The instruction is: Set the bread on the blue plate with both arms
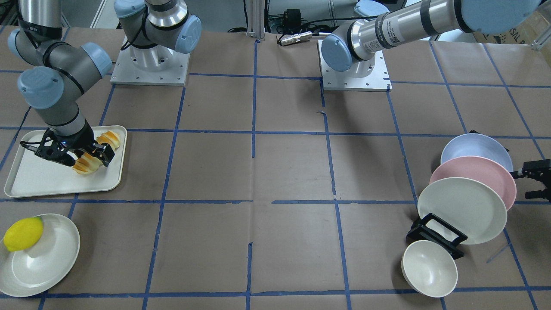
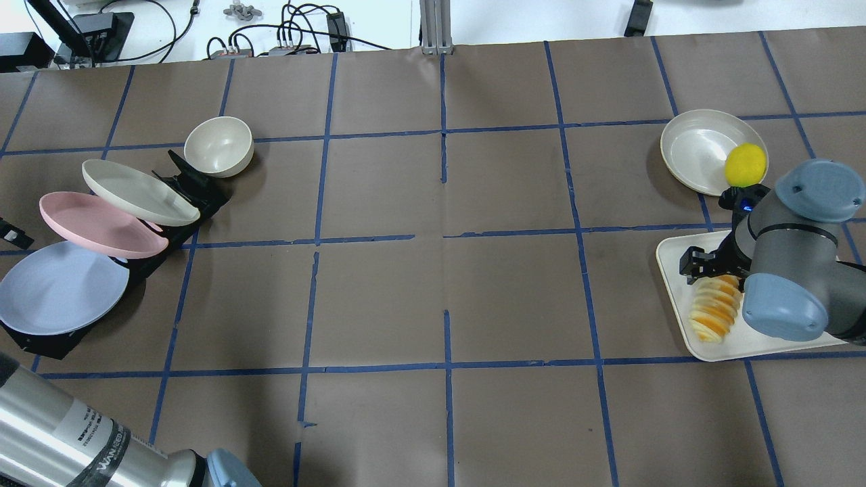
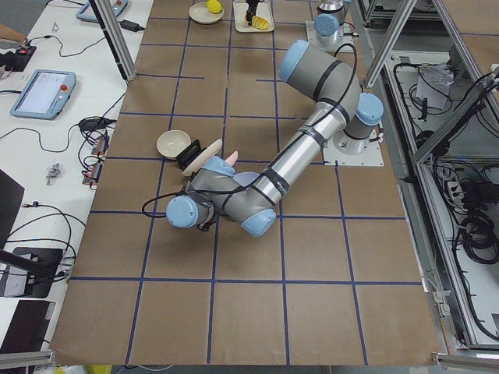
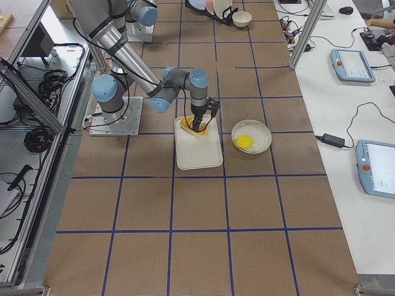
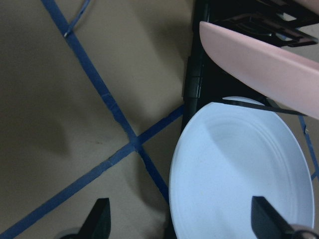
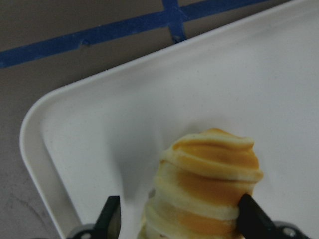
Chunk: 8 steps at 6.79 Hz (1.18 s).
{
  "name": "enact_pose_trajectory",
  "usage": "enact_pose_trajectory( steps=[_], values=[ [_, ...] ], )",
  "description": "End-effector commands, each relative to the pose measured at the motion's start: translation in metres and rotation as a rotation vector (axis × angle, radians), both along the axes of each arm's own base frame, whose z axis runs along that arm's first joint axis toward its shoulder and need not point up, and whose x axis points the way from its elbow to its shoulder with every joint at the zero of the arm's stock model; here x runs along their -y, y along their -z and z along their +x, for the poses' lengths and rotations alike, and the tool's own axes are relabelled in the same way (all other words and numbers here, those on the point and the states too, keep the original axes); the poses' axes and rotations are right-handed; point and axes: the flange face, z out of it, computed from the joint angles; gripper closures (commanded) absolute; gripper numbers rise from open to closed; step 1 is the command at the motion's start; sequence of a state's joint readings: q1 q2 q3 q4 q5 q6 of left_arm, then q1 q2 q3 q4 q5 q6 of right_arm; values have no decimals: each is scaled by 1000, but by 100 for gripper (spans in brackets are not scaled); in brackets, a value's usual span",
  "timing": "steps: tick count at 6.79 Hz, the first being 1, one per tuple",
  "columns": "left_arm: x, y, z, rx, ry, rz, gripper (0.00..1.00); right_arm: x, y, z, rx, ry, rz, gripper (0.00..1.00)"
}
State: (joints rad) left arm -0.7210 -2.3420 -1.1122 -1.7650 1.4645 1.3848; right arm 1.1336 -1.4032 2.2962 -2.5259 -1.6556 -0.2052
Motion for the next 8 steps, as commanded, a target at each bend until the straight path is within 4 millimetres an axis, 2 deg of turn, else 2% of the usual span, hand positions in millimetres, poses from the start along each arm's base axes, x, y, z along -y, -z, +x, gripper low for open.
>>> enact_pose_trajectory(
  steps=[1, 3, 4, 6, 7, 8],
  values=[
    [-2, 17, -1, -20, -10, 29, 0, -1, -1, 1, -2, -54, -1, 83],
    [-12, 30, -4, -38, -35, 63, 2, 2, -9, -2, -11, -69, -11, 87],
    [-18, 33, 1, -42, -48, 67, 13, 1, -22, 0, -24, -73, -33, 87],
    [-23, 37, 2, -46, -55, 84, 59, -7, -66, 9, -18, -82, -50, 86],
    [-27, 35, 5, 2, -68, 134, 90, -9, -100, 13, 11, -95, -25, 86],
    [-22, 22, 6, 26, -72, 125, 95, -5, -133, 17, 66, -106, 9, 86]
  ],
)
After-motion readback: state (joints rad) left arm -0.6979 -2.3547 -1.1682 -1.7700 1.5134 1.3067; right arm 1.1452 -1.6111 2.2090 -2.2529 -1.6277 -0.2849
